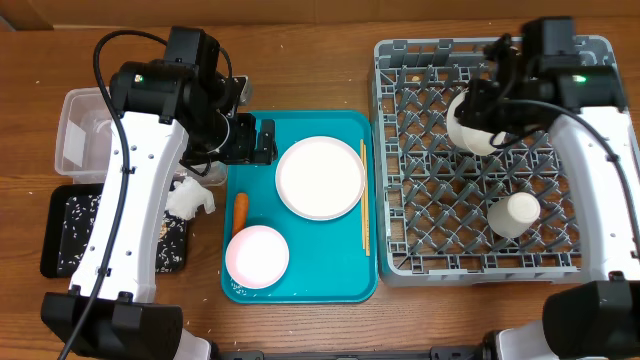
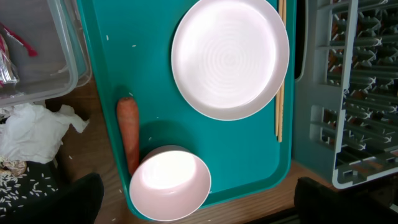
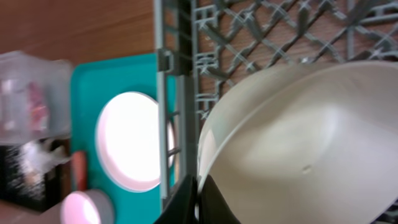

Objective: Sort waste into correct bins and load items into the dishwasher

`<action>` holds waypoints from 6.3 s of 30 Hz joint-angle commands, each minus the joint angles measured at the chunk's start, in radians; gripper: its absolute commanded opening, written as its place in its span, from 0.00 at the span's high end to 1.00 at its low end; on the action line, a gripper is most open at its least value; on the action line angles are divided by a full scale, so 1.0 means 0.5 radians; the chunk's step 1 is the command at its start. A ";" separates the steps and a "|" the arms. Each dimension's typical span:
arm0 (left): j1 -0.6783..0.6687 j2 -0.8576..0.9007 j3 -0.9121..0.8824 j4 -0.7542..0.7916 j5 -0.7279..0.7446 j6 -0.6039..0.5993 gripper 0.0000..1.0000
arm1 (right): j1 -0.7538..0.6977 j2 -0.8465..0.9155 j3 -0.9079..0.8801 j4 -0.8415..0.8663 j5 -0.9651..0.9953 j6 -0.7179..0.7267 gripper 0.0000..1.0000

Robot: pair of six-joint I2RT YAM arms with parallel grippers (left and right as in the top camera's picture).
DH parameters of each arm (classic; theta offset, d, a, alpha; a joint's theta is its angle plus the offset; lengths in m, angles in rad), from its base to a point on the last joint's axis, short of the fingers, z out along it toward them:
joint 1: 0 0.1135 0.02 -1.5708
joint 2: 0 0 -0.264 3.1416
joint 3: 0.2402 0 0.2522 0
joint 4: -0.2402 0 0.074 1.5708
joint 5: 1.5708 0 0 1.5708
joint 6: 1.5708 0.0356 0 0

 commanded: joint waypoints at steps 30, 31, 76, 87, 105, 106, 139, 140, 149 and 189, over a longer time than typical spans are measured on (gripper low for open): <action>-0.013 0.003 0.025 -0.003 -0.005 0.015 0.00 | -0.452 0.227 -0.529 -0.153 -1.543 -1.721 0.96; -0.013 0.003 0.025 -0.003 -0.004 0.015 0.00 | -0.459 0.227 -0.529 -0.154 -1.534 -1.721 0.96; -0.013 0.003 0.025 -0.003 -0.004 0.015 0.00 | -0.614 0.242 -0.633 -0.029 -1.379 -1.518 0.63; -0.013 0.003 0.025 -0.003 -0.005 0.015 0.00 | -0.881 0.224 -0.571 0.307 -1.057 -0.642 0.53; -0.013 0.003 0.025 -0.004 -0.004 0.015 0.00 | -0.161 0.094 -0.626 0.388 0.127 0.253 0.43; -0.013 0.003 0.025 -0.003 -0.004 0.015 0.00 | -0.111 0.094 -0.642 0.413 0.218 0.343 0.46; -0.013 0.003 0.025 -0.003 -0.005 0.015 0.00 | 0.479 -0.170 -0.507 0.053 2.953 1.266 0.96; -0.013 0.003 0.025 -0.003 -0.005 0.015 0.00 | 0.481 -0.144 -0.552 0.092 2.952 1.244 0.96; -0.013 0.003 0.025 -0.003 -0.004 0.015 0.00 | 0.478 0.199 -0.623 0.169 2.947 1.233 0.96; -0.013 0.003 0.025 -0.003 -0.004 0.015 0.00 | 0.780 0.375 -0.622 0.230 3.344 1.053 0.96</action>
